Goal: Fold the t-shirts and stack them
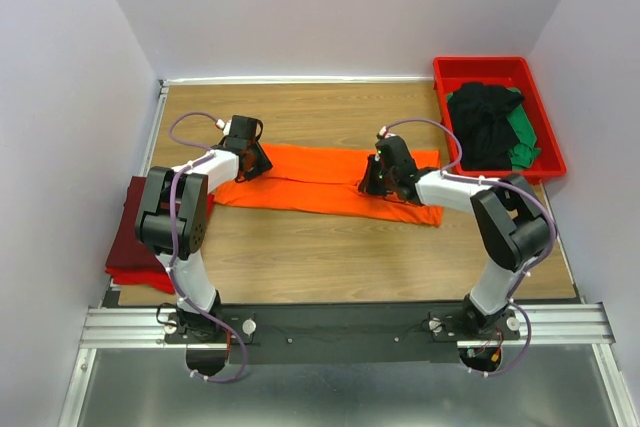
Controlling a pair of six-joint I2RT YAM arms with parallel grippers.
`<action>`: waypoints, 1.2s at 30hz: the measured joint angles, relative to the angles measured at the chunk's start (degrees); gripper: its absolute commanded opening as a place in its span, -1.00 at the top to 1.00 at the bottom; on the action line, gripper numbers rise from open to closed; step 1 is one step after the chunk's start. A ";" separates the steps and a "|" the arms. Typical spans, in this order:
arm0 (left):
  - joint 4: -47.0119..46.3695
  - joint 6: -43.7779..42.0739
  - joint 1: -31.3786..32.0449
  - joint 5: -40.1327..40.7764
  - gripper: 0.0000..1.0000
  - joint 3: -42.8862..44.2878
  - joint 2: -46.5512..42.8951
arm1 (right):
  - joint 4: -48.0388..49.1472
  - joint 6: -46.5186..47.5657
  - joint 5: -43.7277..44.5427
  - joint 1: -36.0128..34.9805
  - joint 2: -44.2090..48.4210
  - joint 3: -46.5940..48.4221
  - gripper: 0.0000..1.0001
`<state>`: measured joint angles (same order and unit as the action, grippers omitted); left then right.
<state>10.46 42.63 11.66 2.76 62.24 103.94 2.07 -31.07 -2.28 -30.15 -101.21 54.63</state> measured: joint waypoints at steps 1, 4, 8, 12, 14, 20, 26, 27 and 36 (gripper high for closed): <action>-0.02 0.00 0.00 -0.09 0.14 0.00 0.00 | 0.07 -0.24 0.50 -0.39 0.15 -0.31 0.61; -0.09 -0.04 0.00 -0.42 0.12 0.00 0.00 | 0.00 -0.72 2.14 -1.46 1.42 -1.73 0.47; -0.11 -0.17 0.00 -0.63 0.07 0.00 -0.02 | 0.02 -1.44 3.58 -2.56 4.39 -3.82 0.20; -0.11 -0.24 0.00 -0.87 0.04 0.00 -0.22 | -0.04 -1.66 5.77 -2.82 8.57 -5.16 0.13; -0.11 -0.39 0.00 -0.92 0.04 0.00 -0.46 | -0.09 -1.64 7.69 -2.84 10.27 -5.22 0.12; -0.11 -1.22 0.00 -1.09 -0.03 0.02 -1.38 | -2.36 -0.57 15.56 -1.53 12.70 -4.20 0.12; 0.04 -2.56 0.00 -1.42 -0.05 0.59 -1.84 | -5.38 0.31 18.23 1.73 10.54 -3.32 0.13; 0.07 -2.75 0.00 -1.46 -0.05 0.94 -1.86 | -5.70 0.28 18.21 1.73 10.43 -3.32 0.14; 0.33 -4.09 0.00 -1.92 -0.04 2.91 -2.56 | -6.56 -1.49 15.30 1.36 6.10 -5.42 0.16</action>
<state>10.79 38.54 11.66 0.84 65.14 101.38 -4.49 -32.56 13.02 -28.80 -95.11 49.21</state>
